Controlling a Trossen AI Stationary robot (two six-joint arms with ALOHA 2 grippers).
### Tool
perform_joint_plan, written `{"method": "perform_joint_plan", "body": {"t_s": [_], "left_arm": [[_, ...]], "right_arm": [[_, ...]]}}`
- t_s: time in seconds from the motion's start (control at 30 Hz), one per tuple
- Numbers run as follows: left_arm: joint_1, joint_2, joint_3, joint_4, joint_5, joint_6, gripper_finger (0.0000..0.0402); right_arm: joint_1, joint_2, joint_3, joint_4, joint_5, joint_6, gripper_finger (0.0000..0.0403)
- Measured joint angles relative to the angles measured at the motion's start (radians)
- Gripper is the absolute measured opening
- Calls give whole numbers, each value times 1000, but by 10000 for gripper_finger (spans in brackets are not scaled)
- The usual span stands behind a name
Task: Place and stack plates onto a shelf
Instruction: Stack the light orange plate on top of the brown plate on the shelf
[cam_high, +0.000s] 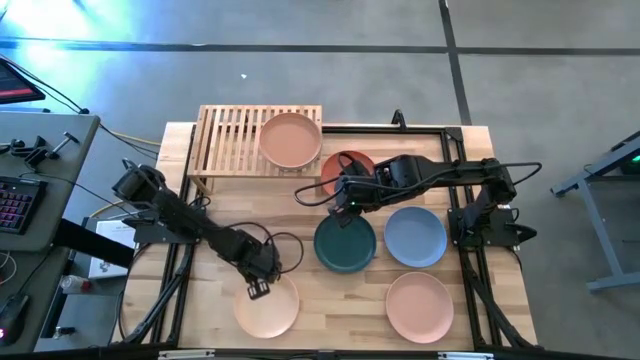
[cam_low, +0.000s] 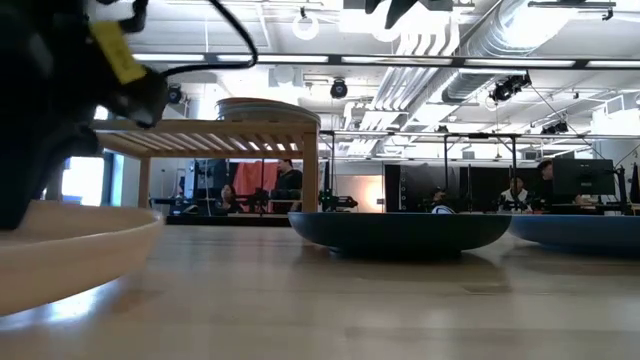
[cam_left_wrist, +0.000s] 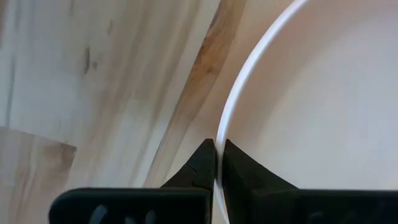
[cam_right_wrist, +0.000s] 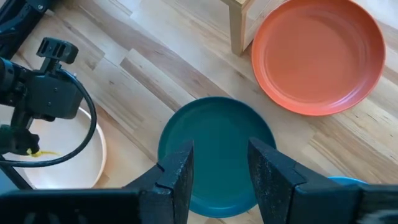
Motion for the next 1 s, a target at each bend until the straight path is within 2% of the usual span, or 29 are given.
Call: {"method": "perform_joint_plan", "body": {"t_s": [0.17,0.3,0.57,0.7,1.0], "left_arm": [[44,-59,15,-26,-11,18,3],[95,-125,31,-121,-66,20,2],[240,-301,38,-204,-95,35,2],[325,-380,38,-212,-100,45,2],[486,-538,38,-192,-194,124,1]], "right_arm": [[0,0,0,0,0,-16,126],[-8,0,0,0,-1,-41,126],[-60,-1,0,21,36,-129,126],[-103,-1,0,81,33,-223,126],[-205,-1,0,304,29,-520,126]]}}
